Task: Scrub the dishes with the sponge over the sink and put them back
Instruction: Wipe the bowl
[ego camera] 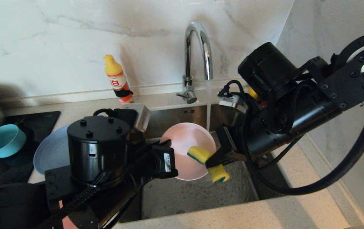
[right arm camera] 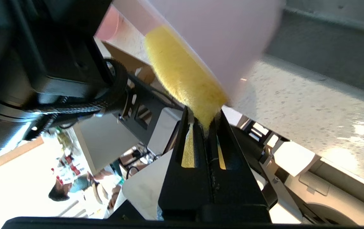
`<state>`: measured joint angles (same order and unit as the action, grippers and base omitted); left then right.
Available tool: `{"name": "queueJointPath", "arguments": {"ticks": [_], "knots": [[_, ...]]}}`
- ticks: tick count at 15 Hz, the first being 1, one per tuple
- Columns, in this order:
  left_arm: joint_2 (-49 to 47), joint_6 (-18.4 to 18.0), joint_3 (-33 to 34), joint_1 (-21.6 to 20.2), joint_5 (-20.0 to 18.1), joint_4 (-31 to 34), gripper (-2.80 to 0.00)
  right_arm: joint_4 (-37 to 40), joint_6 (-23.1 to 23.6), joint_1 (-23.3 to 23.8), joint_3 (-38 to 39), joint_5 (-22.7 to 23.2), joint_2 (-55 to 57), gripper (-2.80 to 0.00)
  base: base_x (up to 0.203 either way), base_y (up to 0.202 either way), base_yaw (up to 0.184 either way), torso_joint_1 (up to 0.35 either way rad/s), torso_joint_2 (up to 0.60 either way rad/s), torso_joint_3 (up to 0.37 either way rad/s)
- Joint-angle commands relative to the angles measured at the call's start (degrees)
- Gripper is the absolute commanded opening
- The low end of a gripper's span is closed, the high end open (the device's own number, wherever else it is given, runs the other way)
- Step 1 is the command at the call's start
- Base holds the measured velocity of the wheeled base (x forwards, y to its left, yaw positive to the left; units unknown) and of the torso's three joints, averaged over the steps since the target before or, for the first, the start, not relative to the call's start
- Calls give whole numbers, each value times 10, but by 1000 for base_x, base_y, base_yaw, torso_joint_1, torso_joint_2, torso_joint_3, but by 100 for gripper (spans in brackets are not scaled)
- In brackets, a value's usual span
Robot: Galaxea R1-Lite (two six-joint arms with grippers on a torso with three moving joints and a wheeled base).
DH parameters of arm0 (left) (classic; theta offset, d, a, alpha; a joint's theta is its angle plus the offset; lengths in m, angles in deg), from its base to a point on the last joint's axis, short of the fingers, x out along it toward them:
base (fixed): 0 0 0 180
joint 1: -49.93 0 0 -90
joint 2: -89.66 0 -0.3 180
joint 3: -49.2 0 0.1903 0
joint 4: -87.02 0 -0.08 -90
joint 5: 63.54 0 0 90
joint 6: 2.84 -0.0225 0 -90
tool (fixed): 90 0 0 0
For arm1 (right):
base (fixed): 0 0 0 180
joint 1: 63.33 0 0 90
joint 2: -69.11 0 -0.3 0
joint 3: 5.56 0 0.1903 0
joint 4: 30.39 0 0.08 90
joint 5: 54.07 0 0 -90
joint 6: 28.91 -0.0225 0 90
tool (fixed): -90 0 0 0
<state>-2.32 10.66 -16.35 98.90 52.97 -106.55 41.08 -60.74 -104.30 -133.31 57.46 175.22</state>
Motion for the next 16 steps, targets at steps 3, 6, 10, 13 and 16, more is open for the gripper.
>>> {"name": "queueJointPath", "arguments": {"ticks": [3,6,10,13,16], "knots": [[0,-3,-7,-2,2,-2,-280,1,-2,-31,-5,1,22,-280,0,0,0,0,0,0],[0,-2,-9,-4,1,-2,-280,-5,-2,-39,-26,1,53,-280,0,0,0,0,0,0],[-1,-1,-8,-4,1,-2,-280,-7,-2,-47,-61,1,76,-280,0,0,0,0,0,0],[0,1,-1,-3,1,-2,-280,-23,-2,-41,-61,0,67,-280,0,0,0,0,0,0],[1,0,-1,-3,1,-2,-280,-24,-2,-24,-61,0,52,-280,0,0,0,0,0,0]]}}
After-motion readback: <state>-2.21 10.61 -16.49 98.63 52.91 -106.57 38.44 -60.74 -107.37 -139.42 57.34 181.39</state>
